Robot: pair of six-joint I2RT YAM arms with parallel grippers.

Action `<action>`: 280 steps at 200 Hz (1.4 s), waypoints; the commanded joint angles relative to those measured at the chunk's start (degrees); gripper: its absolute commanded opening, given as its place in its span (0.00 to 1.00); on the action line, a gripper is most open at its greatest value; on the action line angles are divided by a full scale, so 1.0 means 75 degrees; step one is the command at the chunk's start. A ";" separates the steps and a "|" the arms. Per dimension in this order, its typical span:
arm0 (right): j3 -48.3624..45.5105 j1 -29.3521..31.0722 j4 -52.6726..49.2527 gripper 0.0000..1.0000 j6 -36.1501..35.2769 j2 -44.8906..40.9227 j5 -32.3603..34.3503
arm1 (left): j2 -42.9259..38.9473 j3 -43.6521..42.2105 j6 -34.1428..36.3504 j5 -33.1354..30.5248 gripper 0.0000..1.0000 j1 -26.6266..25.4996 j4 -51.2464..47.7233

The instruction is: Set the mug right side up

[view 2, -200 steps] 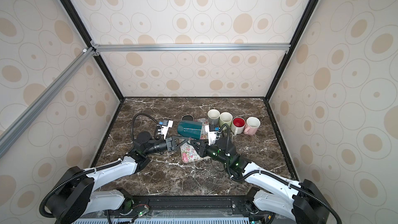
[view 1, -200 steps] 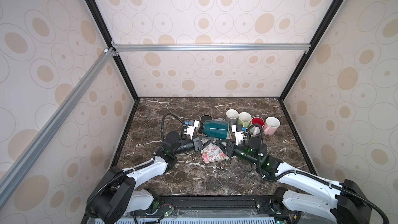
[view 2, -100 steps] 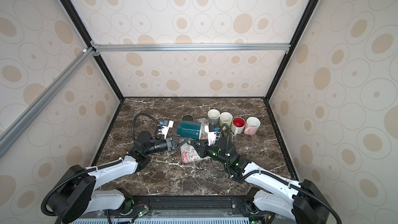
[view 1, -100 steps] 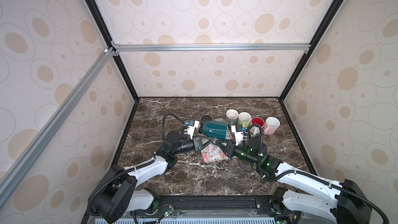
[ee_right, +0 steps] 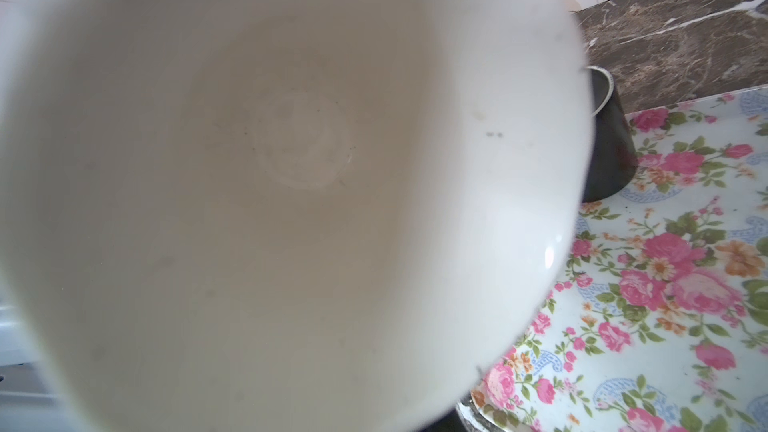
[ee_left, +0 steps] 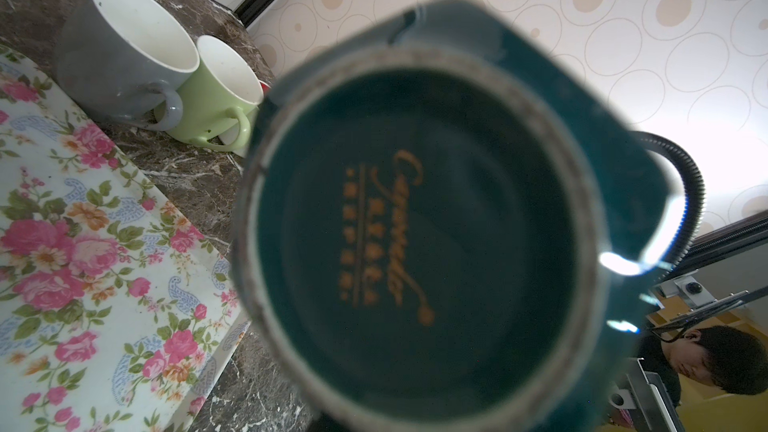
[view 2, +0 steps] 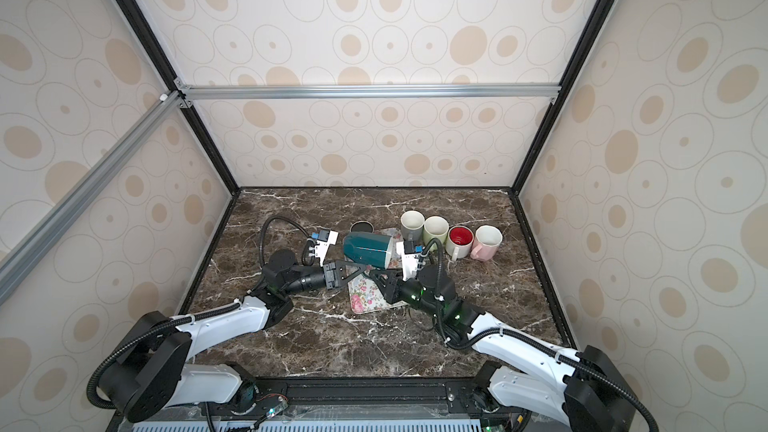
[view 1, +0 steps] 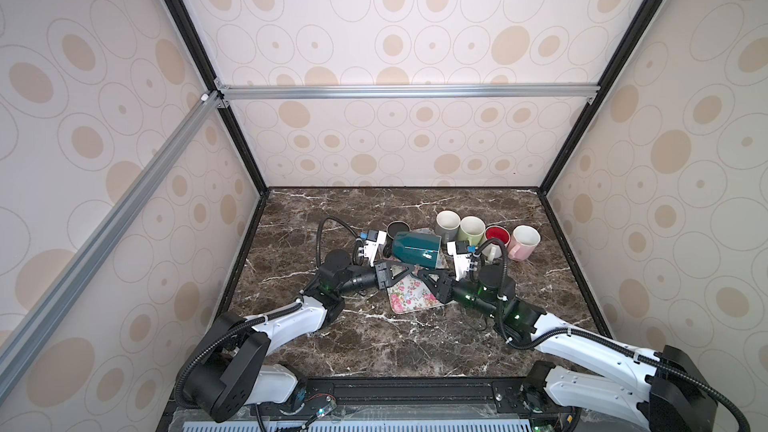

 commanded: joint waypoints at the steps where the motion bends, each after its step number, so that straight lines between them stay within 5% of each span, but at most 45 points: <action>1: 0.0082 0.0192 0.1100 0.00 0.0175 -0.0202 -0.0180 | 0.0079 0.0371 0.0212 -0.0086 0.39 -0.0093 -0.0134; 19: 0.0020 0.0190 0.0827 0.00 0.0238 -0.0205 0.0231 | 0.0035 0.0404 0.0248 -0.0151 0.65 -0.0098 -0.0140; 56: -0.0304 0.0193 0.0665 0.00 0.0514 -0.0267 0.1079 | -0.0217 0.0336 0.0474 -0.0468 0.98 -0.0098 -0.0435; 229: 0.0898 0.0113 -0.4331 0.00 0.0883 -0.0238 0.4350 | -0.1227 -0.0354 0.1935 -0.2203 0.98 -0.0097 -0.2150; 280: 0.1758 -0.0608 -0.6312 0.00 0.1092 -0.0305 0.4448 | -0.1382 -0.0676 0.1883 -0.2285 0.98 -0.0092 -0.1981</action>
